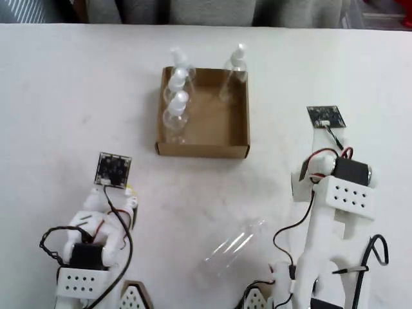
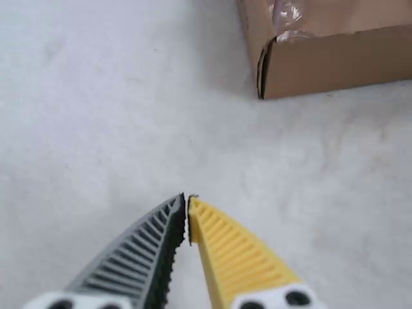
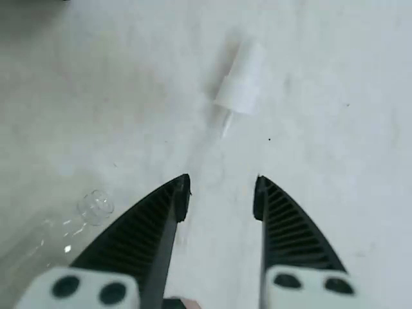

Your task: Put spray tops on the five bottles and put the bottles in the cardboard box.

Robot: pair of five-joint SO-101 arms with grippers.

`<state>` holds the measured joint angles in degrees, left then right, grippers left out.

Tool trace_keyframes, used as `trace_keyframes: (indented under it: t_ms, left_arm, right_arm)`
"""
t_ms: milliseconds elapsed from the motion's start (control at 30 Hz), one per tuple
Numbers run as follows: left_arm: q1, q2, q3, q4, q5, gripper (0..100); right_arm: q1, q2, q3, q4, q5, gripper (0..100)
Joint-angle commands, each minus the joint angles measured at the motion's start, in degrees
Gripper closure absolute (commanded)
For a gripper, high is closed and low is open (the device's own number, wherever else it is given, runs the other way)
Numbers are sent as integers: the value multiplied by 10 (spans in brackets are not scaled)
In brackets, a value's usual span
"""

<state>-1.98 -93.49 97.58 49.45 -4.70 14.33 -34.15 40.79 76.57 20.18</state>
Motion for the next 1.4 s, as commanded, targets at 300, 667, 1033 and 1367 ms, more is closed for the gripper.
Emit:
trace_keyframes:
  t_ms: [300, 667, 1033, 1367]
  left_arm:
    - [-7, -3, -2, 6, -4, 968]
    - [-7, -4, -2, 17, -4, 966]
    - [-7, -4, -2, 17, -4, 966]
    - [-7, -4, -2, 17, -4, 966]
  right_arm:
    - [19, 29, 125, -272, -6, 765]
    - [7, 261, 17, -319, -45, 765]
    - [-22, 392, -89, -320, -46, 769]
    - [-22, 400, -97, -313, -46, 954]
